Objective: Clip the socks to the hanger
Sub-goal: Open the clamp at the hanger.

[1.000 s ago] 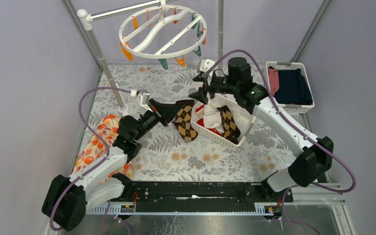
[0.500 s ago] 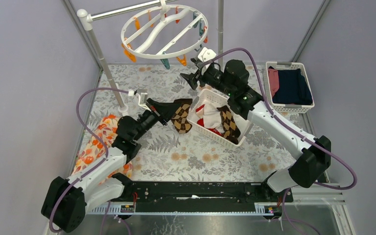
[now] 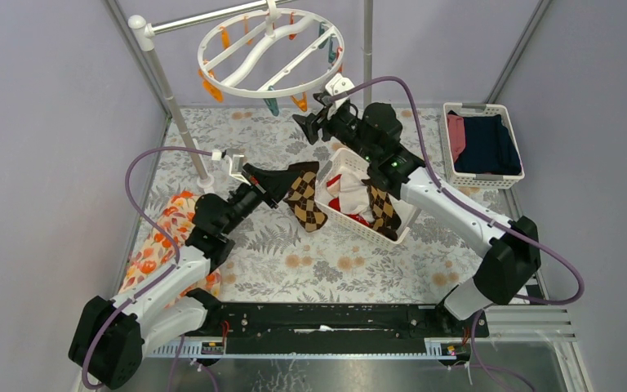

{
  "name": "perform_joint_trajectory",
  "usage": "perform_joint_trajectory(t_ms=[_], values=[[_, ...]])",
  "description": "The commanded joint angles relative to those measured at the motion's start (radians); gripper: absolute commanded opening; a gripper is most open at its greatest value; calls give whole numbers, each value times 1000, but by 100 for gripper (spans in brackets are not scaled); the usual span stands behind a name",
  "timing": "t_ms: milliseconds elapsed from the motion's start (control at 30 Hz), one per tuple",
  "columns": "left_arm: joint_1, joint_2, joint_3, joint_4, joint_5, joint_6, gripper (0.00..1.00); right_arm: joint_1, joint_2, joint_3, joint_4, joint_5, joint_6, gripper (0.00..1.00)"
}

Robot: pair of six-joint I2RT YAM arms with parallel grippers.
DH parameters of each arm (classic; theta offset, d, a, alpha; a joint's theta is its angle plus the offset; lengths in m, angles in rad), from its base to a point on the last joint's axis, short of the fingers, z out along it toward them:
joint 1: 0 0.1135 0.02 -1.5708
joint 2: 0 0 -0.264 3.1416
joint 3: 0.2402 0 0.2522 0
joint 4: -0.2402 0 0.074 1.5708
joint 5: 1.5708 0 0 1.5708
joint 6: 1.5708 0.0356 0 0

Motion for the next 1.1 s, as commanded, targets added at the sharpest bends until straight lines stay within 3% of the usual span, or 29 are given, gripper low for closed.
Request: perform_joint_trajectory(t_ms=[0, 267, 733, 1067], values=[[7, 0, -4, 22, -3, 1, 0, 26, 33, 69, 86, 53, 30, 72], [11, -2, -9, 19, 12, 1, 0, 36, 76, 115, 121, 134, 84, 72], [18, 10, -9, 24, 28, 1, 0, 48, 90, 139, 150, 131, 76, 69], [19, 17, -4, 25, 40, 1, 0, 47, 82, 122, 147, 131, 75, 46]])
